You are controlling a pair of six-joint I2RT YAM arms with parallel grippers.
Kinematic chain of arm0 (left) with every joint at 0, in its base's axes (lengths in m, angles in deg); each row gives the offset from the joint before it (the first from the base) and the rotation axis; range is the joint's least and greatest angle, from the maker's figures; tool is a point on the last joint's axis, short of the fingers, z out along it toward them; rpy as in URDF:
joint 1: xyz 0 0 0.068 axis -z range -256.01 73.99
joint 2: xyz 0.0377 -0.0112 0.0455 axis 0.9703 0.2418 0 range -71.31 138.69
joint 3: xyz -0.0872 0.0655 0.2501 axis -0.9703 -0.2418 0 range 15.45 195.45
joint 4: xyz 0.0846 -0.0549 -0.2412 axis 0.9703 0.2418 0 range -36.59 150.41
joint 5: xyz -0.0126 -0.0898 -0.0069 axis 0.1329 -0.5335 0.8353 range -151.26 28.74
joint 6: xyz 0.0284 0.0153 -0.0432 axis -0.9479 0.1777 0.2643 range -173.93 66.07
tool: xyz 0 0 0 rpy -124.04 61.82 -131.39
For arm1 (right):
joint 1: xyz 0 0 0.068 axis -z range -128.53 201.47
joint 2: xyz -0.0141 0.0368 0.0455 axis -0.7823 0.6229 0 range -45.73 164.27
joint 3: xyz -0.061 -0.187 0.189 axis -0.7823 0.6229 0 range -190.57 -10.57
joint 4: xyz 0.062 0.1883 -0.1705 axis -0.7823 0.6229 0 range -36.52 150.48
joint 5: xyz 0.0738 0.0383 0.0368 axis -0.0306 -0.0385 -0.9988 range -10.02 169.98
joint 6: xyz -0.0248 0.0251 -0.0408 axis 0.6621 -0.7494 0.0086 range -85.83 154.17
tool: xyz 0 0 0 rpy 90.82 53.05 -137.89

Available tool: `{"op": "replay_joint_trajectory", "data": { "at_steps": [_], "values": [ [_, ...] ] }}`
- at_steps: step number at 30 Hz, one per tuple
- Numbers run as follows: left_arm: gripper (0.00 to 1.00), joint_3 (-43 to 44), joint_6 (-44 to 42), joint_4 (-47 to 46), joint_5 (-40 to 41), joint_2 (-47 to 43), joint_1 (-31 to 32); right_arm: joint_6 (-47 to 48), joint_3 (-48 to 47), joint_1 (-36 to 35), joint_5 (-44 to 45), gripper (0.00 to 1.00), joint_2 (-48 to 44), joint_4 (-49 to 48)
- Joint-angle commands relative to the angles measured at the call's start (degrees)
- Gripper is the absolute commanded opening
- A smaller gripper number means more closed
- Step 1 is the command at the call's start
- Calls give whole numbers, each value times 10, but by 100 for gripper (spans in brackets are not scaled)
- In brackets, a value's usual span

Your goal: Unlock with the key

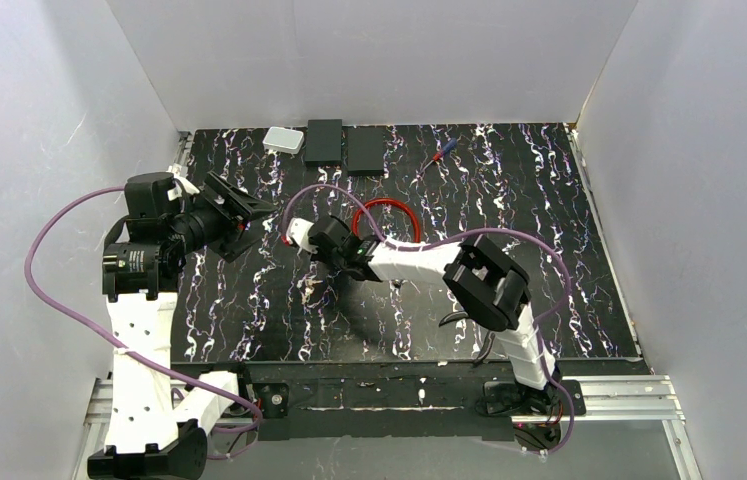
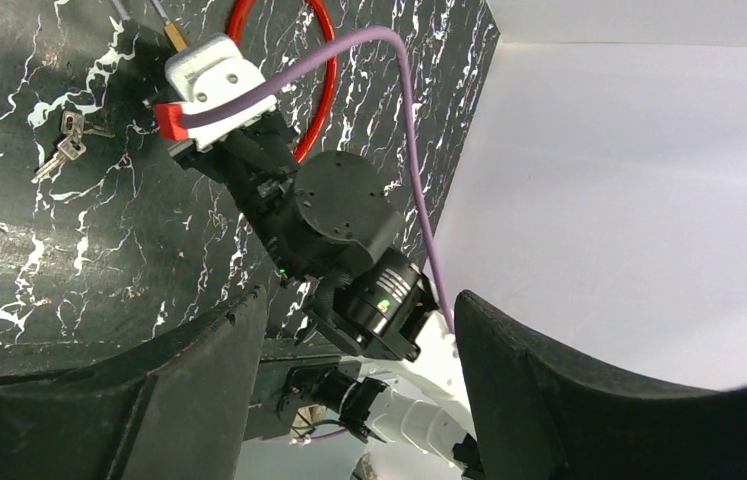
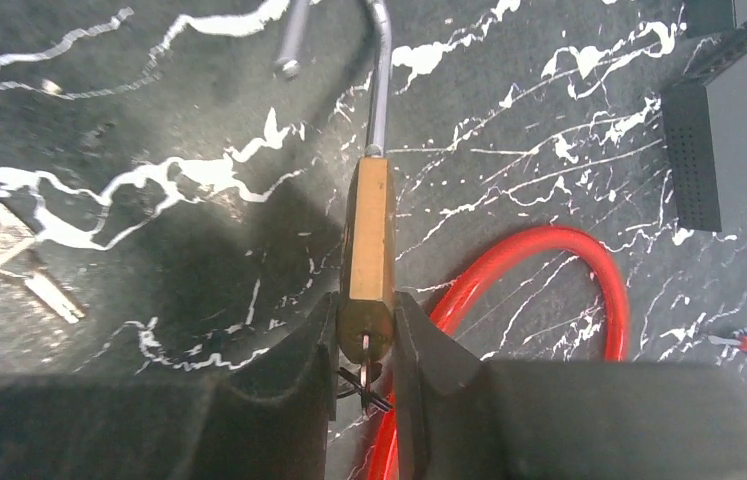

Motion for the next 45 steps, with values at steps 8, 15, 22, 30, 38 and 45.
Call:
{"op": "replay_joint_trajectory", "data": {
  "at_steps": [8, 15, 22, 30, 38, 45],
  "values": [
    [66, -5, -8, 7, -16, -1, -1, 68, 38, -5, 88, 5, 13, -75],
    [66, -6, -7, 6, -16, -1, -1, 47, 21, -15, 80, 53, 4, -57],
    [66, -6, -10, 7, -9, -7, -1, 35, 28, -32, 84, 66, -45, -49],
    [66, 1, -17, 4, 5, -11, -1, -12, 27, -45, 15, 76, -129, 30],
    [66, -5, -22, 0, 14, -17, -1, -137, 60, -22, 53, 92, -219, 13],
    [66, -16, -30, -3, 20, -25, -1, -328, 61, 47, 15, 89, -213, 75]
  ]
}}
